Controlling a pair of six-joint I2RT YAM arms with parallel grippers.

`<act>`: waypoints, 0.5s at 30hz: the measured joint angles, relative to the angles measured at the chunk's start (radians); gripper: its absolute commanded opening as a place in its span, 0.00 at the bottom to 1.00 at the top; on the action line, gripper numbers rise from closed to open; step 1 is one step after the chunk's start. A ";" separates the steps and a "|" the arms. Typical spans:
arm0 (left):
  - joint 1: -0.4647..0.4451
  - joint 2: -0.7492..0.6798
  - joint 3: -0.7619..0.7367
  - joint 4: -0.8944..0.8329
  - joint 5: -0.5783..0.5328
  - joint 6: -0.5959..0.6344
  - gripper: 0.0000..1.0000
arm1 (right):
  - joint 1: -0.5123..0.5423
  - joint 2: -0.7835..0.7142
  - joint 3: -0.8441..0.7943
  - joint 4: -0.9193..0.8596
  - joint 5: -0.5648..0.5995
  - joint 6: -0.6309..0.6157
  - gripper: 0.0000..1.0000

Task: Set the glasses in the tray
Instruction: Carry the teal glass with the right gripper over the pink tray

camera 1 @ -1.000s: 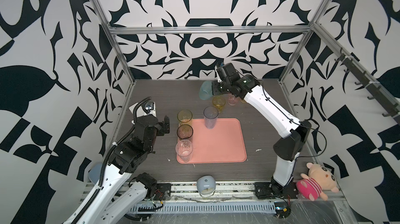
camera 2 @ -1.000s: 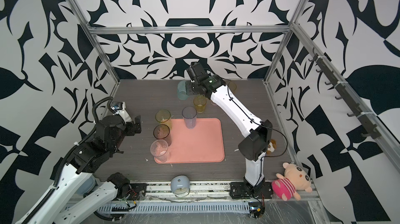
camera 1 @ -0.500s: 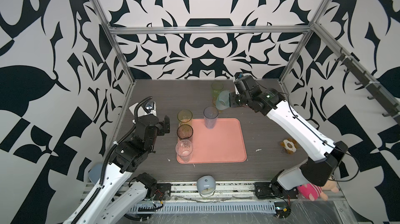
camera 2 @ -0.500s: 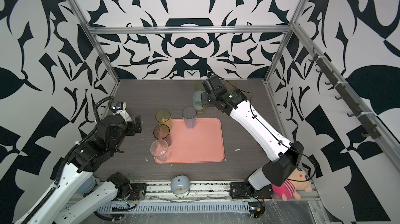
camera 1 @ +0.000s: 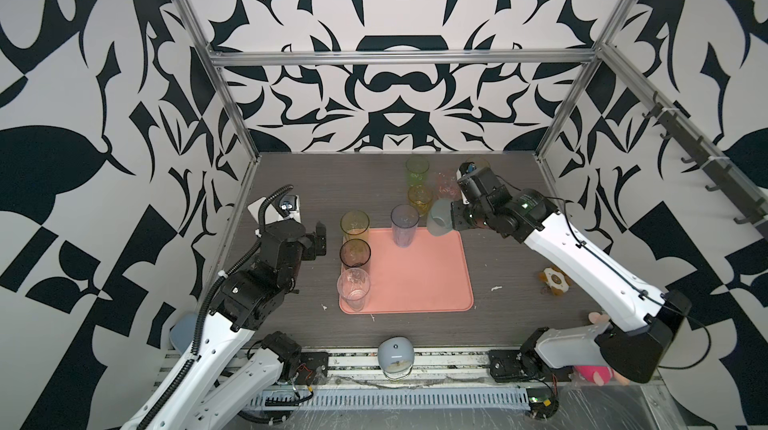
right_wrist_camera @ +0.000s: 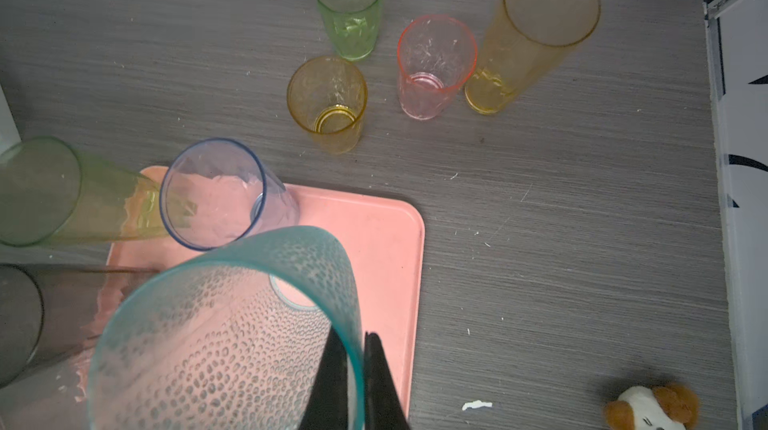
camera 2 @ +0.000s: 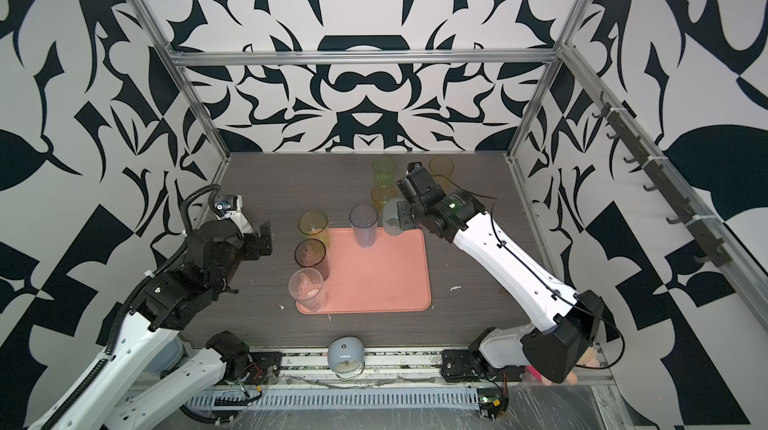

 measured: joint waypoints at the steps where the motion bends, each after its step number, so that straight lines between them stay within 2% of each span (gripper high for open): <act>1: 0.000 0.001 0.000 0.000 0.000 0.000 0.99 | 0.011 -0.002 -0.014 -0.001 -0.003 -0.001 0.00; 8: 0.000 0.003 0.000 0.000 0.001 0.000 0.99 | 0.068 -0.002 -0.142 0.051 -0.042 0.000 0.00; 15: 0.000 0.011 0.000 0.000 0.002 0.000 1.00 | 0.107 0.034 -0.171 0.105 -0.051 0.023 0.00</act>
